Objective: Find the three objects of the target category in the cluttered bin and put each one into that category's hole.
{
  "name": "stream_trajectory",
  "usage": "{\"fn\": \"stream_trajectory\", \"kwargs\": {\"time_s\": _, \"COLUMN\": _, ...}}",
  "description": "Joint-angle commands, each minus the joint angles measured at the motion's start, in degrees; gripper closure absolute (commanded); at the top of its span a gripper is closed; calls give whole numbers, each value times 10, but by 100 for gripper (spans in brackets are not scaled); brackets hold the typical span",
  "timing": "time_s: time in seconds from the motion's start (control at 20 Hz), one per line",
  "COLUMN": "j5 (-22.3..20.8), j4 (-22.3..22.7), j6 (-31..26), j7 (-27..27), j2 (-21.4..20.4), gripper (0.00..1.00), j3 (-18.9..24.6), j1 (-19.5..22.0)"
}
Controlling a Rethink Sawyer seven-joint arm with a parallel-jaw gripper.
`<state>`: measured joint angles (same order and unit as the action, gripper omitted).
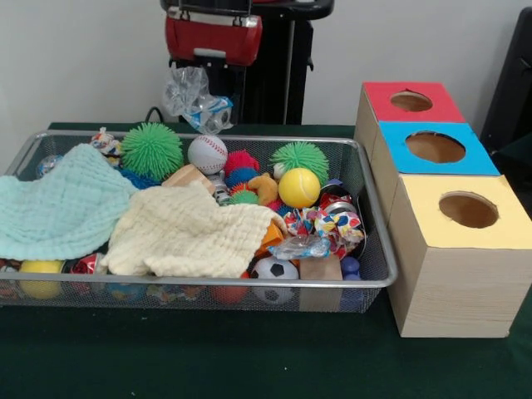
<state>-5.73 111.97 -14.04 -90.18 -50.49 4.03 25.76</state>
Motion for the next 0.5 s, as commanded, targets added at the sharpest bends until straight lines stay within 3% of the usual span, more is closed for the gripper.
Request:
{"fn": "stream_trajectory", "kwargs": {"time_s": 0.05, "j5": -12, "j4": 103, "j6": 138, "j7": -144, "j2": 43, "gripper": 100, "j3": 37, "j1": -19}}
{"fn": "stream_trajectory", "kwargs": {"time_s": 0.25, "j5": -3, "j4": 118, "j6": 209, "j7": -167, "j2": 78, "gripper": 100, "j3": 32, "j1": -38}}
{"fn": "stream_trajectory", "kwargs": {"time_s": 0.3, "j5": 7, "j4": 115, "j6": 208, "j7": -170, "j2": 81, "gripper": 100, "j3": 15, "j1": -58}}
{"fn": "stream_trajectory", "kwargs": {"time_s": 0.4, "j5": 16, "j4": 115, "j6": 208, "j7": -165, "j2": 78, "gripper": 100, "j3": 20, "j1": -62}}
{"fn": "stream_trajectory", "kwargs": {"time_s": 0.5, "j5": 28, "j4": 110, "j6": 172, "j7": -149, "j2": 70, "gripper": 100, "j3": 28, "j1": -64}}
